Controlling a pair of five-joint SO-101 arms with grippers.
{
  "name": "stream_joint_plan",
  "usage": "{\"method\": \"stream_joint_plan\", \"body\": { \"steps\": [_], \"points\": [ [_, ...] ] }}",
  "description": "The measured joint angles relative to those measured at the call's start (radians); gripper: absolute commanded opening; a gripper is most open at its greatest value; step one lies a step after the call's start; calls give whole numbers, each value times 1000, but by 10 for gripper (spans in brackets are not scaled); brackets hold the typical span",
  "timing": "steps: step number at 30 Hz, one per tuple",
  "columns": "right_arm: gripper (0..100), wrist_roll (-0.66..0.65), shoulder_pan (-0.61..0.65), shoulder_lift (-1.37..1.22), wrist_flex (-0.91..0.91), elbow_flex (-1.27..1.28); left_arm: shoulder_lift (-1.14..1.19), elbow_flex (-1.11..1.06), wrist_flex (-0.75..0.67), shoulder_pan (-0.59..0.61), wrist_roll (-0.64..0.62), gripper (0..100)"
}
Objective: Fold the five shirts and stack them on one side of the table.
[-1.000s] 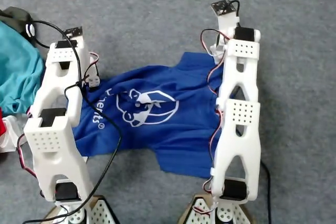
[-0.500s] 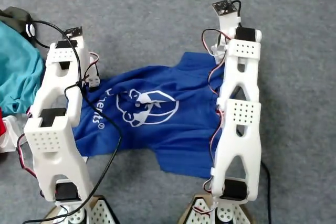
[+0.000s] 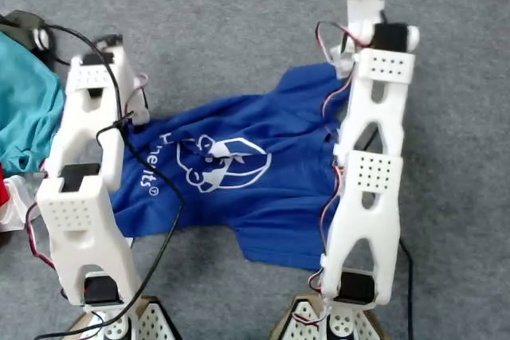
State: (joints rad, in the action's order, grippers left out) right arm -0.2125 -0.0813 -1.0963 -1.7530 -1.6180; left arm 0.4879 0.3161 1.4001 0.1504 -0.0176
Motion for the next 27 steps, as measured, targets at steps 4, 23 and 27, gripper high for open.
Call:
{"method": "stream_joint_plan", "body": {
  "steps": [4, 23, 27],
  "points": [
    [5, -31, 0, 198, -15, -2, -127, 173, 140, 0, 0, 19],
    [6, -199, -6, 1421, 20, 212, -907, 483, 348, 57, 60, 19],
    [6, -242, -72, 1583, 100, 328, -1066, 497, 348, 61, 63, 19]
  ]
}}
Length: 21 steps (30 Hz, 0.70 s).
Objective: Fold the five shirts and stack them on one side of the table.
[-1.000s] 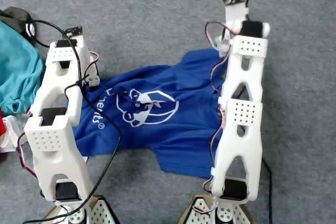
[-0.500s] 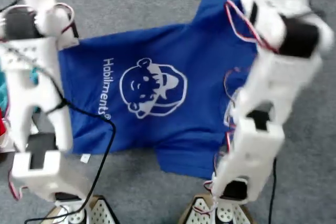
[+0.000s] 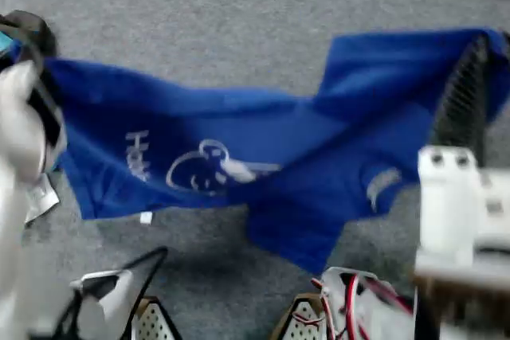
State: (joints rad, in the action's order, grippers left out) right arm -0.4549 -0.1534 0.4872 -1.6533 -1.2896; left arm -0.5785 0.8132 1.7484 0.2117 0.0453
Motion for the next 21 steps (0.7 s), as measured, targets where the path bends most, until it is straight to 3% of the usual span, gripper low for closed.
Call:
{"method": "stream_joint_plan", "body": {
  "steps": [6, 15, 21],
  "points": [
    [6, -17, -173, 143, 210, 98, -152, 8, 0, 3, 0, 19],
    [7, -23, -196, 163, 459, 160, -229, 0, 2, 5, 0, 19],
    [7, 11, -190, 163, 574, 368, -230, -89, 2, 5, 0, 20]
  ]
}}
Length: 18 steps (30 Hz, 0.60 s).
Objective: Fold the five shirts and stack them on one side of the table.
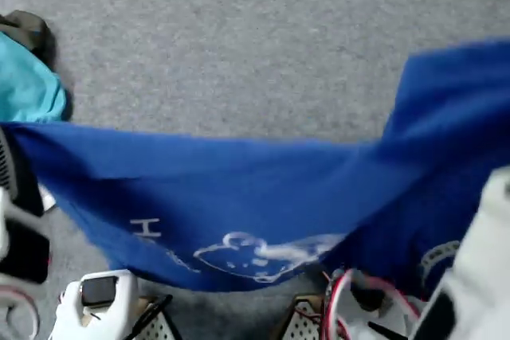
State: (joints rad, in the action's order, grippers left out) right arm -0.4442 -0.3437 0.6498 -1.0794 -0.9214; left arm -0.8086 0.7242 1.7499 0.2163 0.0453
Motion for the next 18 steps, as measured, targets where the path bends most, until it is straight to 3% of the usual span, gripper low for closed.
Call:
{"method": "stream_joint_plan", "body": {
  "steps": [5, 9, 14, 18],
  "points": [
    [6, 2, 126, -2, 9, 242, 0, -209, -71, 0, 0, 20],
    [6, 0, 230, -6, 28, 489, 2, -500, -252, 0, -37, 20],
    [6, -40, 348, -49, 170, 873, 17, -867, -555, -2, -41, 20],
    [5, -55, 410, -186, 328, 1094, 37, -1203, -922, -2, -48, 20]
  ]
}}
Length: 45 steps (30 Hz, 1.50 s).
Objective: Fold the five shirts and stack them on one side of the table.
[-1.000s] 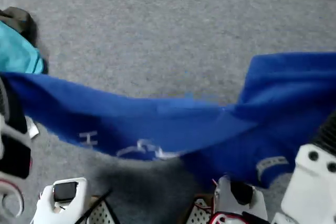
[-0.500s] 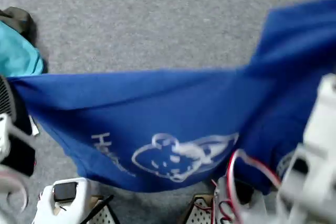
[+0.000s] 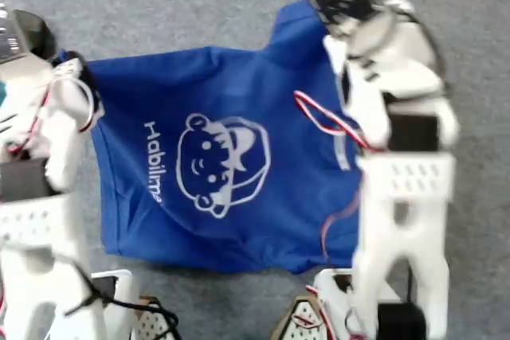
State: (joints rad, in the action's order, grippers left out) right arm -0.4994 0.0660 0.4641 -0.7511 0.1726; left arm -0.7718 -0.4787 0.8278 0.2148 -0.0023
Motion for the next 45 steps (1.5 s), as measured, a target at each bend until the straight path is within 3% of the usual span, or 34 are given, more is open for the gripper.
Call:
{"method": "stream_joint_plan", "body": {
  "steps": [4, 6, 10, 17, 29, 38, 45],
  "points": [
    [5, 0, 5, -221, 126, -2, 130, -301, -434, 0, 2, 20],
    [5, 15, 5, -353, 143, -61, 238, -330, -609, 0, 0, 20],
    [5, 63, 5, -608, 114, -293, 508, -255, -750, 0, 0, 20],
    [5, 100, 5, -980, -64, -856, 873, 89, -752, 0, 0, 19],
    [5, 71, 3, -1501, -31, -1682, 1165, 677, -485, 0, 0, 19],
    [5, -11, 3, -1606, 181, -1737, 1309, 888, -437, 0, 0, 19],
    [5, -34, 3, -1608, 209, -1738, 1346, 974, -437, -5, 0, 19]
  ]
}}
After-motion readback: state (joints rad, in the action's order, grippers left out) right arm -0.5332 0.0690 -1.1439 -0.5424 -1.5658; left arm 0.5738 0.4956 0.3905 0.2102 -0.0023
